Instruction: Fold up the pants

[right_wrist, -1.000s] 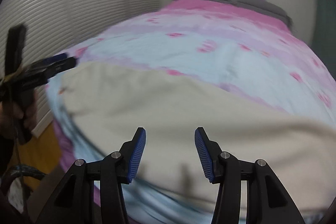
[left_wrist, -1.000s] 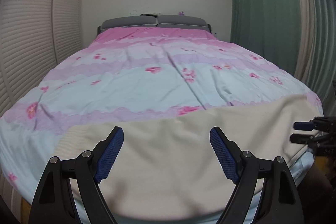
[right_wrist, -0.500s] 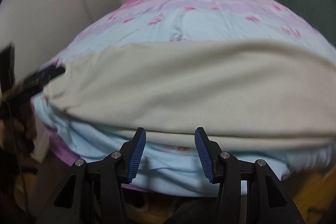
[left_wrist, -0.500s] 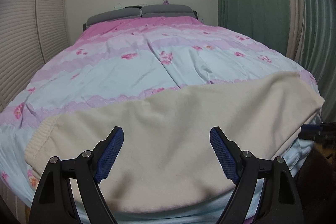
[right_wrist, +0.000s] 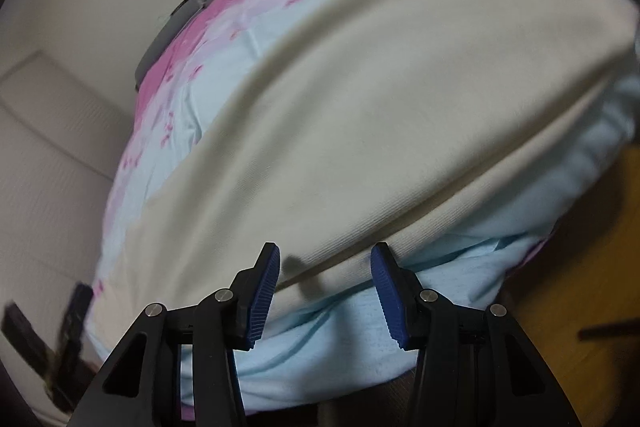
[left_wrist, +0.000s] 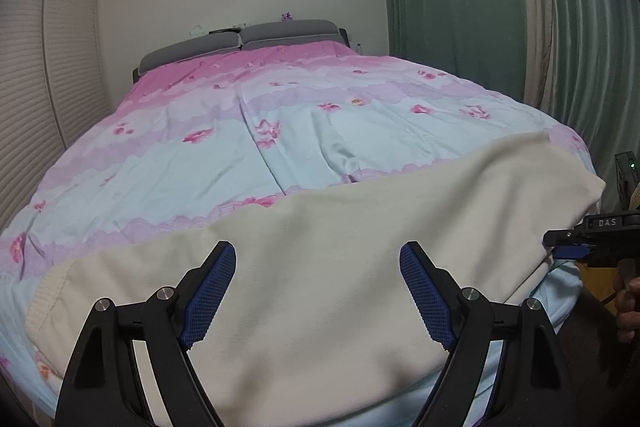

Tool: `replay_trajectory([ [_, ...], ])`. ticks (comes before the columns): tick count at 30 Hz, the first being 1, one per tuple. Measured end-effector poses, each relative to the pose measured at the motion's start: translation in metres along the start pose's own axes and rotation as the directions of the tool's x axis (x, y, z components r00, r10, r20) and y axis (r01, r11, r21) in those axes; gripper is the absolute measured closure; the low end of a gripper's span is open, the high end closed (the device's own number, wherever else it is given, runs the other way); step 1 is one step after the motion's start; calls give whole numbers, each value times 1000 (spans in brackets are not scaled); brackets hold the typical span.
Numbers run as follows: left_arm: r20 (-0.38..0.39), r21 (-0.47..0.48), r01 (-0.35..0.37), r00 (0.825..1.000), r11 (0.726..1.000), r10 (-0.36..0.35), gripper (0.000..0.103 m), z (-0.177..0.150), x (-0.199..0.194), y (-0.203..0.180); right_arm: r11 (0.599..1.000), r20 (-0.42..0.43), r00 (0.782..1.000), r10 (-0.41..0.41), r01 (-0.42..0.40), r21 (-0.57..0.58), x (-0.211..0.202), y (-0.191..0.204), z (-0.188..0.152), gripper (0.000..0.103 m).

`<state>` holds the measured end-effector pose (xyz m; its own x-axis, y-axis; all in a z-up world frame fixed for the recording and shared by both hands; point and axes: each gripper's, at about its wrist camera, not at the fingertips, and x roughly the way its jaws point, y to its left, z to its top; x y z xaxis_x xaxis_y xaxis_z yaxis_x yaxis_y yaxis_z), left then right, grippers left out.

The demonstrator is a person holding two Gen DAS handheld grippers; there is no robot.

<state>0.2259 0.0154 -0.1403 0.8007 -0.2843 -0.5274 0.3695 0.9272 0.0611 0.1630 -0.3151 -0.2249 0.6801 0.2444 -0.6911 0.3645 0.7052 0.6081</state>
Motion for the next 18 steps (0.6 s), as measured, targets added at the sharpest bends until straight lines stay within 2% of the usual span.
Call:
replay_trajectory([
  [1, -8, -9, -5, 1000, 1000, 4, 18, 0, 3, 0, 1000, 8, 1000, 5, -5, 13, 2, -1, 1, 59],
  [3, -20, -29, -7, 1000, 1000, 7, 18, 0, 7, 1, 1000, 26, 1000, 14, -14, 25, 4, -2, 5, 94],
  [6, -32, -73, 0, 999, 997, -2, 18, -1, 10, 4, 1000, 75, 997, 10, -11, 16, -7, 4, 2, 96],
  [9, -45, -75, 5, 999, 997, -8, 18, -4, 14, 1, 1000, 98, 995, -10, 11, -7, -23, 7, -3, 97],
  [13, -83, -67, 13, 996, 998, -19, 18, -12, 23, -2, 998, 24, 997, -69, 69, -12, -5, -3, -10, 98],
  [14, -88, -67, 11, 996, 998, -17, 18, -13, 23, -2, 998, 24, 997, -69, 69, -12, -5, -3, -10, 98],
  [15, -91, -70, 9, 996, 997, -15, 18, -14, 23, -1, 998, -16, 998, -67, 67, -6, 3, -7, -11, 97],
  [17, -89, -88, 2, 996, 996, -10, 18, -12, 21, 3, 998, -16, 998, -61, 61, 1, -1, -5, -11, 96],
  [18, -86, -98, -3, 996, 995, -5, 18, -10, 19, 5, 996, 0, 997, -76, 76, -35, -8, 3, -9, 94],
])
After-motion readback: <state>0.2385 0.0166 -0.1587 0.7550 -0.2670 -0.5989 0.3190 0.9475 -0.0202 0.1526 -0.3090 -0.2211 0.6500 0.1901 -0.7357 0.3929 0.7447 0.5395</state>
